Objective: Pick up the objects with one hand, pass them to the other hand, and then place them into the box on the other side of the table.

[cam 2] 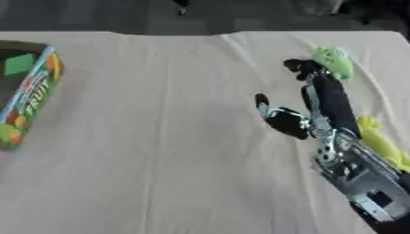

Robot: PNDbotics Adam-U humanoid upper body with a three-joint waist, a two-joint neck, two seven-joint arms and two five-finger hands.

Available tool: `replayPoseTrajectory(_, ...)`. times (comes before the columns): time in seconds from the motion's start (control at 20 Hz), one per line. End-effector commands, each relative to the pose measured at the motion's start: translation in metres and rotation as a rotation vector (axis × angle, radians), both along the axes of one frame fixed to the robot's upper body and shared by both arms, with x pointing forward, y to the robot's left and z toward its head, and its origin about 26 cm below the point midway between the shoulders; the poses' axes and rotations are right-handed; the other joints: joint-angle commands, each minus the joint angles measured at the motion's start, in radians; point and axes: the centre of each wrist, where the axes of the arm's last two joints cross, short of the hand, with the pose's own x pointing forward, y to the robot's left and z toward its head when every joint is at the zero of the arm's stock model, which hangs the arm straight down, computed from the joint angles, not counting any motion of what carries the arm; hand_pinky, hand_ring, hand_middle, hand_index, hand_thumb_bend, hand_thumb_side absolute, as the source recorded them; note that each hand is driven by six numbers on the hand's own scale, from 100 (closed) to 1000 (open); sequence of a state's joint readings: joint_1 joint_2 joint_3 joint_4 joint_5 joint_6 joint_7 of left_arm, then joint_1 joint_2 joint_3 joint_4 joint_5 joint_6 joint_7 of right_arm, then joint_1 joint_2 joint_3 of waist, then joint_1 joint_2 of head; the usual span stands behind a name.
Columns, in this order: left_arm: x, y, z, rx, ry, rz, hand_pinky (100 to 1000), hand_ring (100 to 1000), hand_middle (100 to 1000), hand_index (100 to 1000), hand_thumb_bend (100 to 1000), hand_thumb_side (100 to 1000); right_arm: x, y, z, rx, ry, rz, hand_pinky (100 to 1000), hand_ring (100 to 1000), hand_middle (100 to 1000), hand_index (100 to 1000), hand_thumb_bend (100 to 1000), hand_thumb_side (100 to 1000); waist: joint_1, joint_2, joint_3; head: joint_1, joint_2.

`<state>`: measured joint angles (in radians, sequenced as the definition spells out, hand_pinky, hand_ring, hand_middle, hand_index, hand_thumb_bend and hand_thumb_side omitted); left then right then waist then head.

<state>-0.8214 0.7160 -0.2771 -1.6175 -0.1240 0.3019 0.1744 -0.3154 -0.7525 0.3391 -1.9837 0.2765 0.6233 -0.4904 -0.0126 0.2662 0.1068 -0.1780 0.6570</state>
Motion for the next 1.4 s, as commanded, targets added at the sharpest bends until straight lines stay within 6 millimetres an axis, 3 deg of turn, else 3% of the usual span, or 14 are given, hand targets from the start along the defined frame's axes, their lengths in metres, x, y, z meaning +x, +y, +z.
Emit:
replayPoseTrajectory(0.05, -0.013, -0.007, 0.009, -0.053, -0.035, -0.064, 693, 776, 774, 749, 100, 514, -0.001, -0.009, 0.012, -0.012, -0.085, -0.182, 841, 772, 758, 829, 400, 279, -0.003, -0.018, -0.005, -0.042, -0.012)
replayPoseTrajectory(0.35, -0.018, -0.012, -0.012, -0.179, 0.002, -0.104, 686, 773, 774, 744, 100, 611, -0.004, -0.023, 0.01, 0.007, -0.075, -0.252, 843, 777, 765, 830, 398, 281, -0.015, -0.013, -0.017, -0.089, -0.028)
replayPoseTrajectory(0.8, -0.022, -0.013, -0.038, -0.385, -0.01, -0.115, 674, 761, 758, 728, 100, 689, -0.009, -0.044, 0.008, 0.037, -0.045, -0.392, 849, 794, 780, 836, 402, 284, -0.023, -0.008, -0.021, -0.105, -0.032)
replayPoseTrajectory(1.2, -0.02, -0.006, -0.049, -0.411, -0.008, -0.075, 676, 762, 756, 728, 100, 690, -0.005, -0.058, 0.044, 0.025, 0.03, -0.414, 866, 827, 809, 841, 487, 251, -0.018, -0.018, -0.025, -0.121, -0.022)
replayPoseTrajectory(1.4, -0.019, -0.003, -0.051, -0.416, -0.009, -0.062, 676, 762, 756, 728, 100, 690, -0.005, -0.062, 0.056, 0.009, 0.045, -0.397, 866, 827, 809, 841, 487, 251, -0.016, -0.019, -0.026, -0.125, -0.019)
